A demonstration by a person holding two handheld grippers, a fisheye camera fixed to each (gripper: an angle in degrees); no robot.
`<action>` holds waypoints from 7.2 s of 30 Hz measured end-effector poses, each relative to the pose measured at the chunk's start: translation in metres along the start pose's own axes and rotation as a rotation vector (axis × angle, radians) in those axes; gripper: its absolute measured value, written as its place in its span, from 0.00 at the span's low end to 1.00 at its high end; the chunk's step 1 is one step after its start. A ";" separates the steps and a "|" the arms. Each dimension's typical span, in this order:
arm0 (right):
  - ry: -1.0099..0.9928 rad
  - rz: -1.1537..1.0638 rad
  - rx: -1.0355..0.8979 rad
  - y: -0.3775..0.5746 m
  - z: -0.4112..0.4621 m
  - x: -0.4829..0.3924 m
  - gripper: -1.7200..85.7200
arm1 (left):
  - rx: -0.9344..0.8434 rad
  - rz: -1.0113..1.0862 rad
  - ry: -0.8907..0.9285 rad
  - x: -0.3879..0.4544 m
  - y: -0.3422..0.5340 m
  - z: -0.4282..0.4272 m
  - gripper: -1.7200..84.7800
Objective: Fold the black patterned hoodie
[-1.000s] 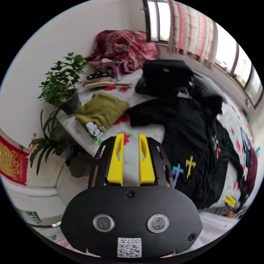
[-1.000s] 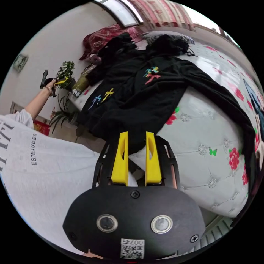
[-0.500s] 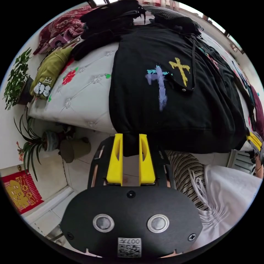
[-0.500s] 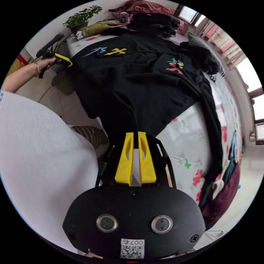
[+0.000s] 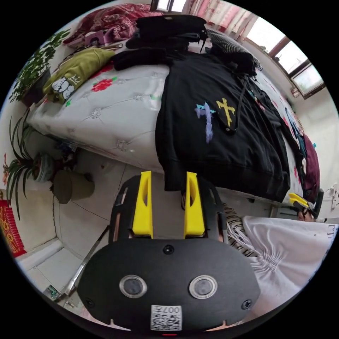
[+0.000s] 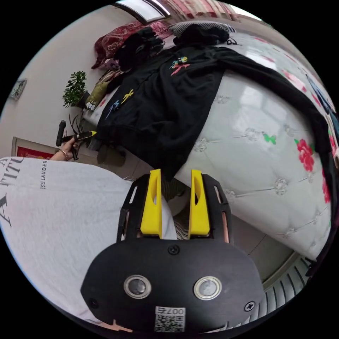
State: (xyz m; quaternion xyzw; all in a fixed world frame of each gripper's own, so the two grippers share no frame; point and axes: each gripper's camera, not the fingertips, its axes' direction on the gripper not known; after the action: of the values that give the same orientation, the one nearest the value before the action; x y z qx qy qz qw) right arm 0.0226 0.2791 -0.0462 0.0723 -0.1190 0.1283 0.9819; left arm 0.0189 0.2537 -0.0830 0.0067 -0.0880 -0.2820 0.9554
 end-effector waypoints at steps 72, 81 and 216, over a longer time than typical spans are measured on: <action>0.094 0.197 0.260 -0.002 -0.142 0.002 0.11 | 0.036 -0.382 0.586 -0.110 0.126 -0.063 0.01; 0.240 0.404 0.379 -0.158 -0.154 0.119 0.15 | 0.157 -0.461 0.650 -0.090 0.139 -0.097 0.05; 0.369 0.044 -0.354 -0.205 0.055 -0.072 0.08 | 0.293 -0.691 0.397 -0.443 -0.331 -0.152 0.08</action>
State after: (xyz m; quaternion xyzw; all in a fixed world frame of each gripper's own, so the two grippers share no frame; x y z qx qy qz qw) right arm -0.0016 0.0572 -0.0345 -0.1280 0.0402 0.1376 0.9813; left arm -0.4983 0.2093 -0.3266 0.2257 0.0661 -0.5632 0.7921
